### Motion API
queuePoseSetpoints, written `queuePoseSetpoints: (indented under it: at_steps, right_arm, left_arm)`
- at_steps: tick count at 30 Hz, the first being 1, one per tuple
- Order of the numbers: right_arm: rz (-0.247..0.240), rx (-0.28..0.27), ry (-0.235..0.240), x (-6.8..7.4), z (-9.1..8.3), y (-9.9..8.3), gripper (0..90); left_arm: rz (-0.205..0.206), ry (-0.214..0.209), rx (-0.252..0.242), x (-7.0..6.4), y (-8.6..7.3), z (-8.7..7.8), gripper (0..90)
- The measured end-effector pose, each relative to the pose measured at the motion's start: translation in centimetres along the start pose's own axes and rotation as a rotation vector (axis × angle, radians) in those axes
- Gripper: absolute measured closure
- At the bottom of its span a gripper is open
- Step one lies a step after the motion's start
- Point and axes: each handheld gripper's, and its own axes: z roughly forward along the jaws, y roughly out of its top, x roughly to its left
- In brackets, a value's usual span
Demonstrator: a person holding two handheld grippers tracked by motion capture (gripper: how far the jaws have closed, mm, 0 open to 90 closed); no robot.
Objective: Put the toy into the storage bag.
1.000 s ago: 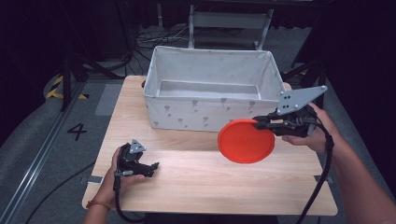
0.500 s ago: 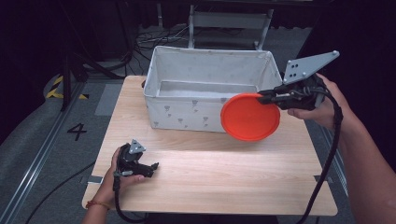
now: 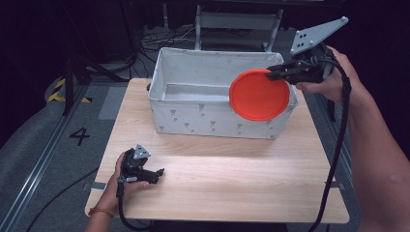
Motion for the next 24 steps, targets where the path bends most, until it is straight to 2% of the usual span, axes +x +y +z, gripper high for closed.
queuePoseSetpoints:
  at_steps: [2,4,6,11,14,17,19,22,24]
  right_arm:
    - [0.006,-0.002,-0.019,-1.1,0.5,0.3,82.1]
    - [0.012,-0.007,-0.024,-1.3,0.6,0.3,82.1]
    - [0.016,-0.019,-0.009,-2.0,0.8,0.5,82.1]
    - [0.03,0.006,-0.036,-3.7,1.8,0.4,82.1]
    - [0.053,0.04,-0.077,-4.7,2.6,0.3,82.1]
    - [0.057,0.069,-0.083,-5.4,3.7,0.1,82.1]
    - [0.055,0.071,-0.071,-5.8,4.4,-0.2,82.1]
    - [0.035,0.037,-0.068,-6.2,5.5,-0.7,82.1]
    - [0.028,0.038,-0.065,-6.3,5.9,-0.9,82.1]
  left_arm:
    - [0.0,-0.003,0.0,0.0,0.0,0.0,0.5]
    - [-0.002,-0.003,-0.001,0.0,0.0,0.0,0.5]
    - [-0.001,-0.003,0.0,0.0,0.0,0.0,0.5]
    - [-0.001,0.0,-0.001,0.0,0.0,0.0,0.5]
    - [0.0,0.002,0.0,0.0,0.0,0.0,0.5]
    - [0.001,0.002,0.0,0.0,0.0,0.0,0.5]
    - [0.001,0.002,0.001,0.0,0.0,0.0,0.5]
    - [-0.001,0.001,0.0,0.0,0.0,0.0,0.5]
    - [-0.005,-0.001,0.002,0.0,0.0,0.0,0.5]
